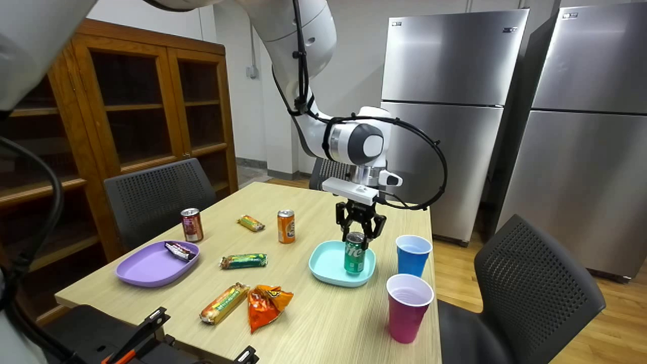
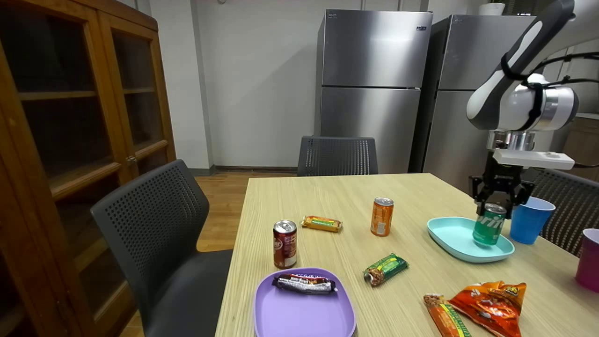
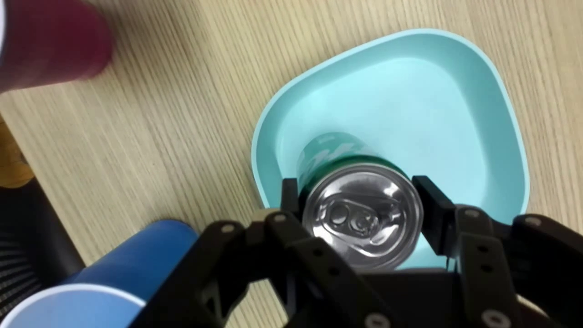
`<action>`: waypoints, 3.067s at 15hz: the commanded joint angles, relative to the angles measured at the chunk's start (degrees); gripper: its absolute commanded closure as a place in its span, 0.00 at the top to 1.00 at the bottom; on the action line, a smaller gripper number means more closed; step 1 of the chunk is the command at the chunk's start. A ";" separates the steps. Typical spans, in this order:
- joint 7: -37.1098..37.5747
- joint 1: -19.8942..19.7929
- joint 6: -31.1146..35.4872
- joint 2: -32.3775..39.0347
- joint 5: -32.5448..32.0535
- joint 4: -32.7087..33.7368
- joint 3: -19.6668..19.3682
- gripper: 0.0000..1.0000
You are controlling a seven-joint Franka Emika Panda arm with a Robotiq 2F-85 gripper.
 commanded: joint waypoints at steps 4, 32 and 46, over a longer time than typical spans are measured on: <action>0.29 -0.34 -2.04 0.26 0.48 1.40 -0.34 0.38; 0.05 3.64 0.88 -14.93 -3.87 -16.22 -1.32 1.00; -0.81 5.43 4.90 -16.73 -3.91 -17.00 0.59 1.00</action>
